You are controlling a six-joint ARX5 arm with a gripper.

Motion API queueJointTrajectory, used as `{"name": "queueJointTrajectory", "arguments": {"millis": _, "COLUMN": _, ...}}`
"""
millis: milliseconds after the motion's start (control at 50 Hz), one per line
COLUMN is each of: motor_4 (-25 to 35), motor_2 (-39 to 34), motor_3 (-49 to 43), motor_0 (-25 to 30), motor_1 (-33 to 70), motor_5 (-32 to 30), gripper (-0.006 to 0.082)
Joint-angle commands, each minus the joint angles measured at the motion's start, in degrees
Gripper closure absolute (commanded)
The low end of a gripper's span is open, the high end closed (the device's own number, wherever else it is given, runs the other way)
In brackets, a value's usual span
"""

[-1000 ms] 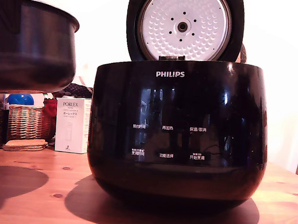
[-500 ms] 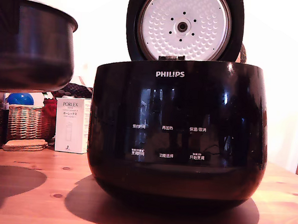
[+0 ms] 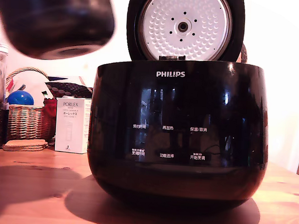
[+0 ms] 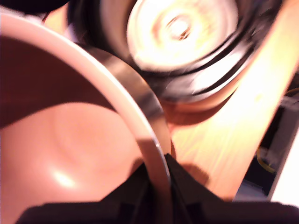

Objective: Place the pot you are holding inside the rice cooker

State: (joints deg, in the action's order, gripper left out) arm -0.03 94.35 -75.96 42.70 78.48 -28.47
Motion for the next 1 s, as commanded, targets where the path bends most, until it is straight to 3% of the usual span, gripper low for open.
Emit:
{"name": "queueJointTrajectory", "arguments": {"millis": 0, "motor_4": 0.6, "motor_2": 1.5, "motor_3": 3.0, "motor_0": 1.3, "motor_1": -0.9, "motor_5": 0.0, "gripper": 0.0789}}
{"name": "queueJointTrajectory", "arguments": {"millis": 380, "motor_4": 7.2, "motor_2": 1.5, "motor_3": 10.8, "motor_0": 6.4, "motor_1": -0.2, "motor_5": -2.1, "gripper": 0.0789}}
{"name": "queueJointTrajectory", "arguments": {"millis": 600, "motor_4": 8.7, "motor_2": 1.5, "motor_3": 11.8, "motor_0": 8.6, "motor_1": 2.9, "motor_5": -6.6, "gripper": 0.0789}}
{"name": "queueJointTrajectory", "arguments": {"millis": 880, "motor_4": 8.6, "motor_2": 1.5, "motor_3": 13.9, "motor_0": 10.9, "motor_1": 6.7, "motor_5": -17.1, "gripper": 0.0789}}
{"name": "queueJointTrajectory", "arguments": {"millis": 900, "motor_4": 8.6, "motor_2": 1.5, "motor_3": 13.9, "motor_0": 11.0, "motor_1": 6.9, "motor_5": -21.7, "gripper": 0.0789}}
{"name": "queueJointTrajectory", "arguments": {"millis": 980, "motor_4": 8.6, "motor_2": 1.5, "motor_3": 14.0, "motor_0": 11.1, "motor_1": 8.0, "motor_5": -27.0, "gripper": 0.0789}}
